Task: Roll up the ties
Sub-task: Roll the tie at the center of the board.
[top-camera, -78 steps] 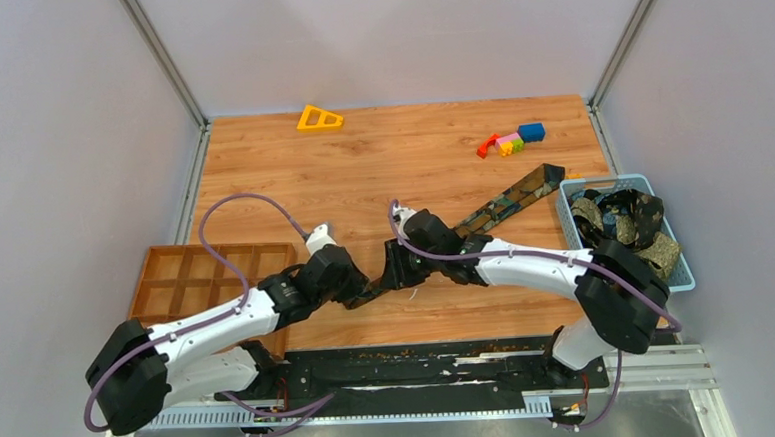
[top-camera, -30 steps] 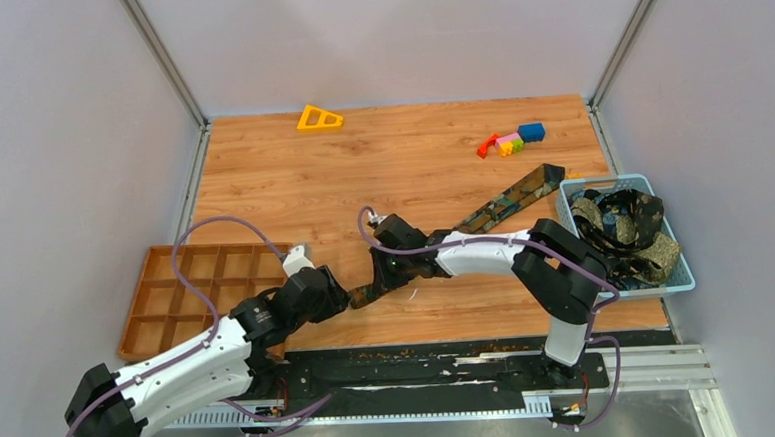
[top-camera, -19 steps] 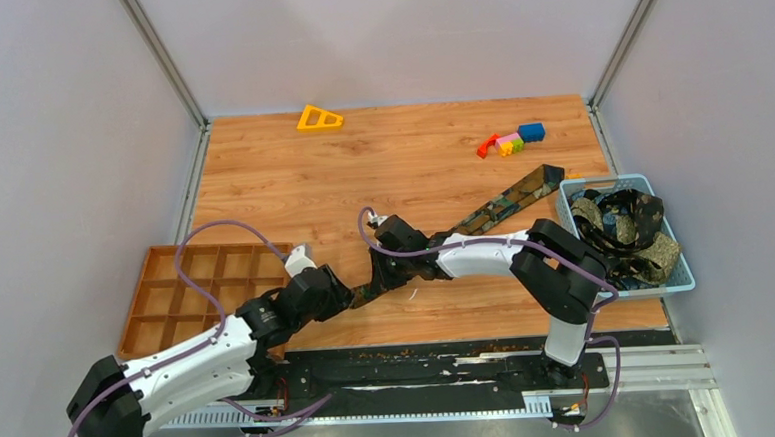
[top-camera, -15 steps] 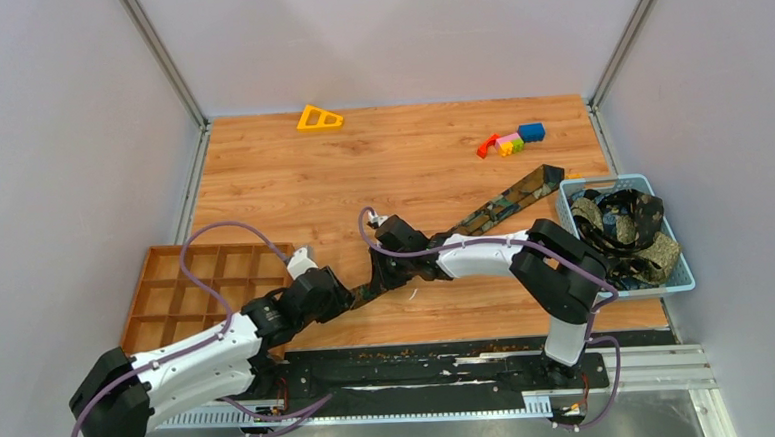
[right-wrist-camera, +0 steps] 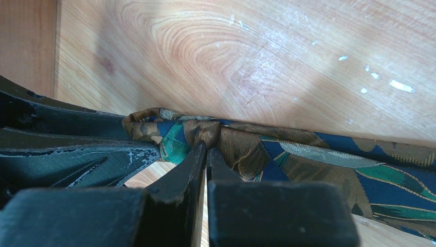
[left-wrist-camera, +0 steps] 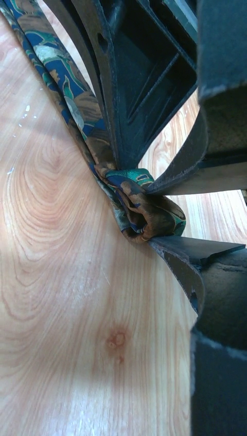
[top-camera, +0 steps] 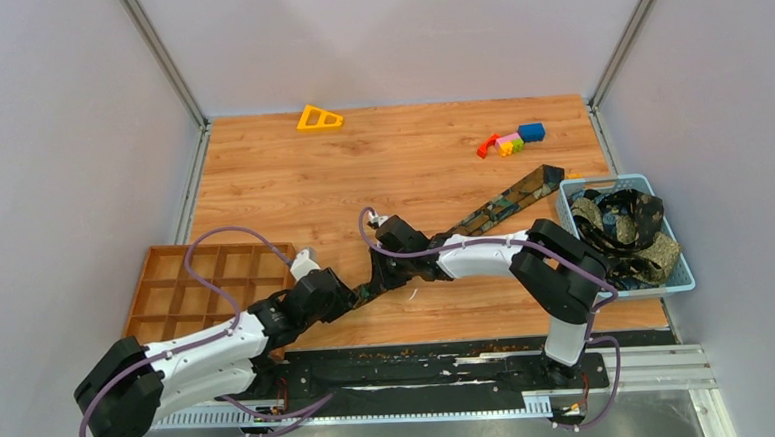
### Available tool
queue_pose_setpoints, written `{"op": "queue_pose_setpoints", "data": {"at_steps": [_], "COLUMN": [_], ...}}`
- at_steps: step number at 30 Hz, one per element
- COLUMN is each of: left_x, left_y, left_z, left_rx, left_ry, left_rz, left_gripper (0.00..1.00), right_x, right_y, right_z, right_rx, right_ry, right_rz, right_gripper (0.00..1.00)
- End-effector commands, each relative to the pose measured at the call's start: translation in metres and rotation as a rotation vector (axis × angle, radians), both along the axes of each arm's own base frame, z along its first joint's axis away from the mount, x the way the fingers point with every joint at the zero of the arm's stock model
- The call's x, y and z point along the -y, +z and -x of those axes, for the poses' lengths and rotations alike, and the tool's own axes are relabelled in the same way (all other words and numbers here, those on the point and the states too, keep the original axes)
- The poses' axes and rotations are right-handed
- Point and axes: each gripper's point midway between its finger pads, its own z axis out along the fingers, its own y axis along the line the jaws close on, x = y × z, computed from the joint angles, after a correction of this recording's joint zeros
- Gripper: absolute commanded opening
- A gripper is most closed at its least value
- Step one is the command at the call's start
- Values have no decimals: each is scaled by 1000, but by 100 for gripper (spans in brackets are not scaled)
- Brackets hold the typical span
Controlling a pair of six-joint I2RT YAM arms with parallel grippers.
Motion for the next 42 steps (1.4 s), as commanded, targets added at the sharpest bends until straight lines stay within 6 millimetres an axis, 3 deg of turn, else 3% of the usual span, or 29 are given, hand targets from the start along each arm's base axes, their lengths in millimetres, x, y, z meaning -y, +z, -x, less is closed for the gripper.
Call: {"op": "queue_pose_setpoints", "data": {"at_steps": [1,5,11,16,22,29,34,42], "left_x": [-8,-12,-14,-14,-15,-17,-17,-20], "left_y": [-15,-18,-18,-14,-3,7,11,18], "left_z": [4,6,7,8,10,15,17,18], "left_rx": [-33,-37,-31,-25,-22,-38,-41,-34], "left_ry": [22,31,20,-17,-55,-76,-78,-71], "left_rz": [-30,-36,-46,-75,-103,-118,-111,-107], "left_gripper": [43,32,0,0,0,0,0,0], "right_x": [15,16,16,12,6,-6,-19,-34], "right_y": [-26,-26,-24,-6,31,71,74,48], "right_z": [10,10,10,7,0,3,13,15], "right_rx": [-34,-32,-32,-9,47,106,111,74], "right_ry": [-1,-2,1,11,32,81,109,126], "right_rz": [79,82,84,69,34,-4,-20,-2], "right_gripper": [0,0,0,0,22,27,25,8]}}
